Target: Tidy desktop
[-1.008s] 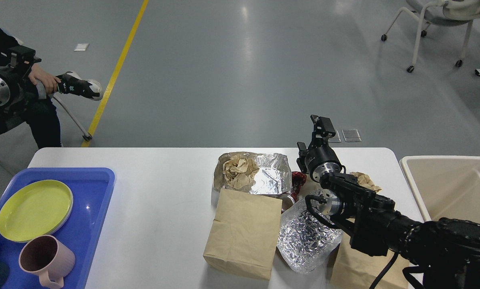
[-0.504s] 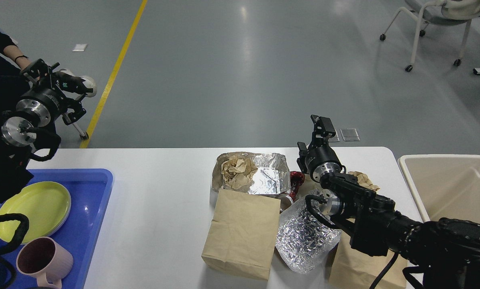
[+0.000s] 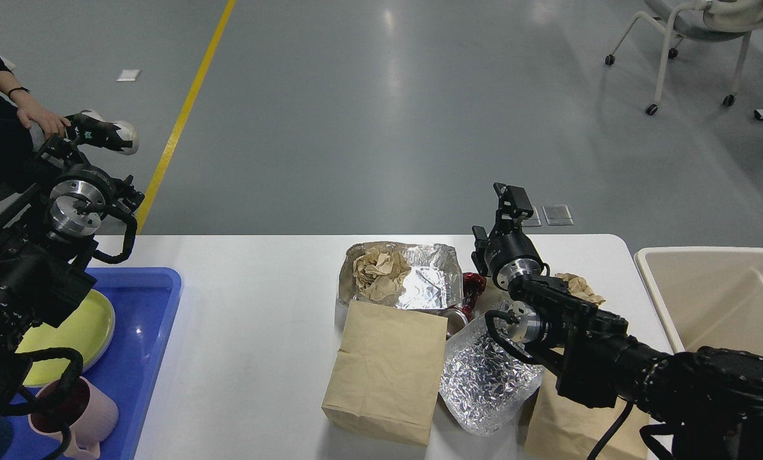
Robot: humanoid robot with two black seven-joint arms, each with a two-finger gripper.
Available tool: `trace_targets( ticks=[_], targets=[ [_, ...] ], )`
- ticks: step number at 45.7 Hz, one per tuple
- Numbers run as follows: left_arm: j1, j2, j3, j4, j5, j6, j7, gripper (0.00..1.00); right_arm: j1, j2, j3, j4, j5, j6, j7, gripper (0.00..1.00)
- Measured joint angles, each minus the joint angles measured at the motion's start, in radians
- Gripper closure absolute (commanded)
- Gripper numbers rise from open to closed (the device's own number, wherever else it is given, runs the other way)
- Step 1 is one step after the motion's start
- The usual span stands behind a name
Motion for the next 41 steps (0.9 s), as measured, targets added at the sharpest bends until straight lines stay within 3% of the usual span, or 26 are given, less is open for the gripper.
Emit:
trace_targets(
  ticks=[10,41],
  targets=[
    [-0.015,-0.017,0.004,0.000,-0.002,0.062,0.000,0.03,0.000,0.000,0.000,0.000,0.000,0.000,0.000,0.00],
    [0.001,-0.086,-0.011,0.000,-0.009,0.068,0.001,0.03,0.000,0.000,0.000,0.000,0.000,0.000,0.000,0.00]
  ],
)
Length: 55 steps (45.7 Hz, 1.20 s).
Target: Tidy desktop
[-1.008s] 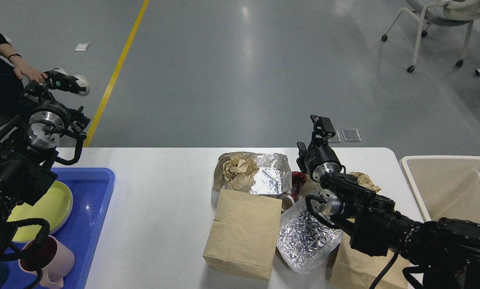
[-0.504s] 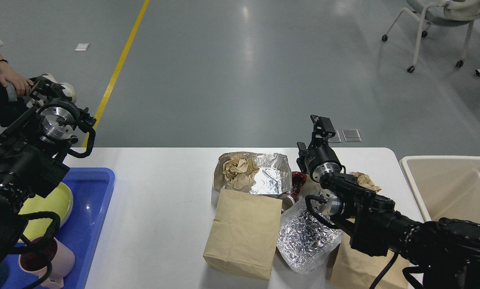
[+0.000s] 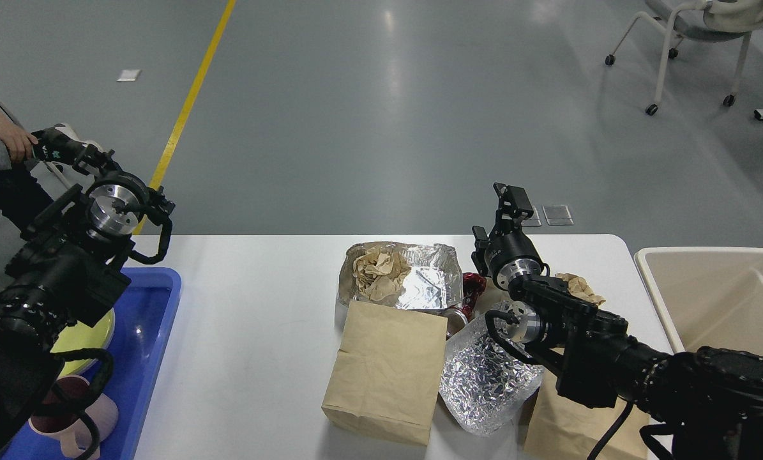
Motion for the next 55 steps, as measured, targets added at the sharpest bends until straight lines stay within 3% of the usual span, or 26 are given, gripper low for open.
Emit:
trace_targets(
  ticks=[11,16,20,29,35,42,55],
  targets=[
    [0.051,-0.019,-0.009,-0.011,-0.017,-0.012,-0.021,0.03,0.000,0.000,0.000,0.000,0.000,0.000,0.000,0.00],
    [0.073,-0.020,0.004,-0.023,-0.011,-0.059,-0.061,0.03,0.000,0.000,0.000,0.000,0.000,0.000,0.000,0.00],
    [0.102,-0.020,0.011,-0.026,-0.008,-0.136,-0.135,0.03,0.000,0.000,0.000,0.000,0.000,0.000,0.000,0.00],
    [0.161,-0.025,0.013,-0.026,-0.009,-0.317,-0.377,0.03,0.000,0.000,0.000,0.000,0.000,0.000,0.000,0.00],
    [0.189,-0.025,0.012,-0.026,-0.011,-0.391,-0.467,0.03,0.000,0.000,0.000,0.000,0.000,0.000,0.000,0.00],
    [0.218,-0.022,0.013,-0.026,-0.011,-0.447,-0.490,0.03,0.000,0.000,0.000,0.000,0.000,0.000,0.000,0.00],
    [0.226,-0.022,0.013,-0.025,-0.008,-0.458,-0.500,0.03,0.000,0.000,0.000,0.000,0.000,0.000,0.000,0.00]
  ],
)
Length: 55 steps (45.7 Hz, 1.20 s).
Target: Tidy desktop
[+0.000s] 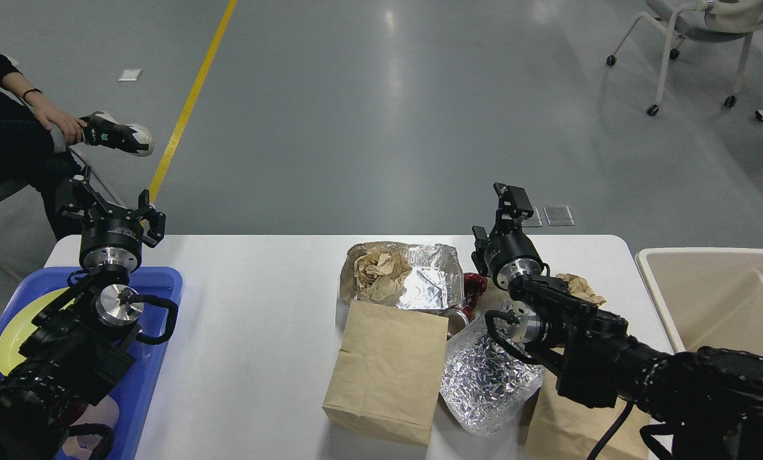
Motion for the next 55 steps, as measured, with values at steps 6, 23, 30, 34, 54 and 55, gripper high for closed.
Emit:
trace_targets(
  ticks=[6,23,30,34,54,55],
  targets=[
    [0.005,-0.003,0.000,0.000,0.001,0.000,-0.034,0.03,0.000,0.000,0.000,0.000,0.000,0.000,0.000,0.00],
    [0.009,-0.007,0.001,0.000,0.001,0.000,-0.083,0.03,0.000,0.000,0.000,0.000,0.000,0.000,0.000,0.00],
    [0.009,-0.007,0.000,-0.001,0.001,0.000,-0.084,0.03,0.000,0.000,0.000,0.000,0.000,0.000,0.000,0.00],
    [0.009,-0.007,0.000,-0.001,0.001,0.000,-0.084,0.03,0.000,0.000,0.000,0.000,0.000,0.000,0.000,0.00],
    [0.009,-0.006,0.000,-0.001,0.001,0.000,-0.084,0.03,0.000,0.000,0.000,0.000,0.000,0.000,0.000,0.00],
    [0.010,-0.006,0.000,-0.001,0.001,0.000,-0.084,0.03,0.000,0.000,0.000,0.000,0.000,0.000,0.000,0.00]
  ],
)
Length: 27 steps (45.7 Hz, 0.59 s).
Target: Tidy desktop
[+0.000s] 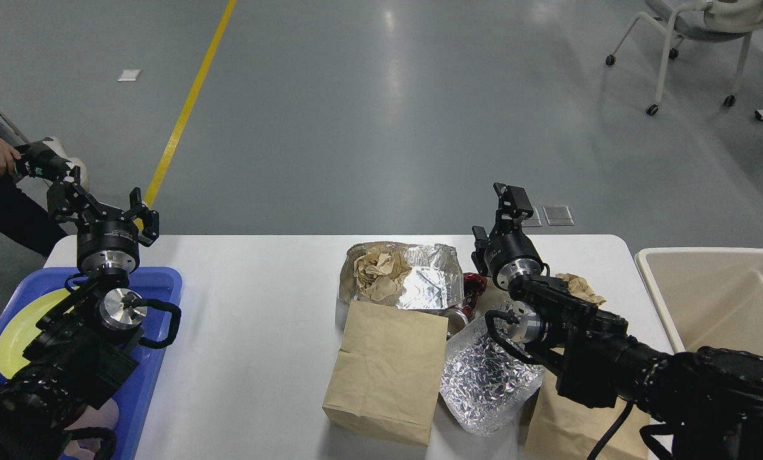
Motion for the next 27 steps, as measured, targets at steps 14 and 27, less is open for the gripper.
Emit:
trace_targets(
  ticks=[14,27],
  targets=[
    [0.000,0.000,0.001,0.000,0.000,0.000,0.000,0.03,0.000,0.000,0.002,0.000,0.000,-0.001,0.000,0.00],
    [0.000,0.000,0.000,0.000,0.000,0.000,0.000,0.03,0.030,-0.007,0.006,0.000,0.002,0.007,-0.008,0.00]
  ],
)
